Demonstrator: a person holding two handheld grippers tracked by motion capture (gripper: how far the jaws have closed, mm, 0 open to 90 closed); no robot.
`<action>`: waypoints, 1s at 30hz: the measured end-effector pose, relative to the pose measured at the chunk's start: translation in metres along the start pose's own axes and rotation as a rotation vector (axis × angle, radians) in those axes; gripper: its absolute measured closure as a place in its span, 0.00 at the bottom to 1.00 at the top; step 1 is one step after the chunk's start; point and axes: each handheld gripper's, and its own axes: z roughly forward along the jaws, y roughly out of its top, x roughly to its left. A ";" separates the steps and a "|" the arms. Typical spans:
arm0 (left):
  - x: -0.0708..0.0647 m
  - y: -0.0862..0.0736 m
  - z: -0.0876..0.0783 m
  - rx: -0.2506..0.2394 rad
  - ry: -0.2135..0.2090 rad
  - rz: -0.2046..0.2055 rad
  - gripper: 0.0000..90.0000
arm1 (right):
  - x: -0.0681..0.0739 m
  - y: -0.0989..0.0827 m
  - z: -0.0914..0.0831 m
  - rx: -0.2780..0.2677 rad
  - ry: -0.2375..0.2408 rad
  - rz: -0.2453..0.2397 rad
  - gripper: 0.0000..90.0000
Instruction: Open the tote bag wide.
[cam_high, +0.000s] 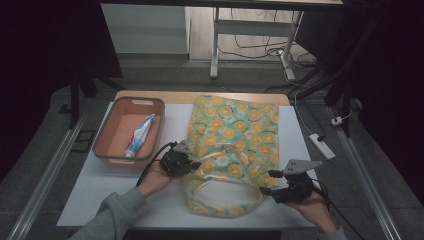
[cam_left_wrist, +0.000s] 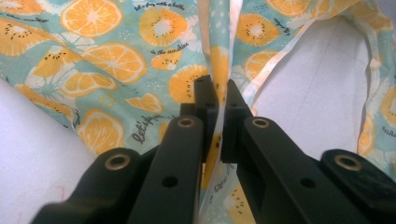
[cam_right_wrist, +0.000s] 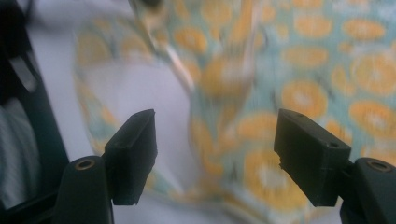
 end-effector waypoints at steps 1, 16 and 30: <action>0.001 0.000 0.000 -0.001 -0.002 -0.003 0.98 | -0.001 -0.004 0.007 0.027 0.000 -0.003 0.34; -0.001 0.001 -0.019 -0.047 -0.035 -0.006 0.98 | -0.005 0.010 0.013 0.029 -0.036 -0.050 1.00; 0.018 0.034 -0.066 -0.208 0.058 -0.017 0.98 | -0.013 0.064 -0.032 -0.165 -0.122 -0.064 1.00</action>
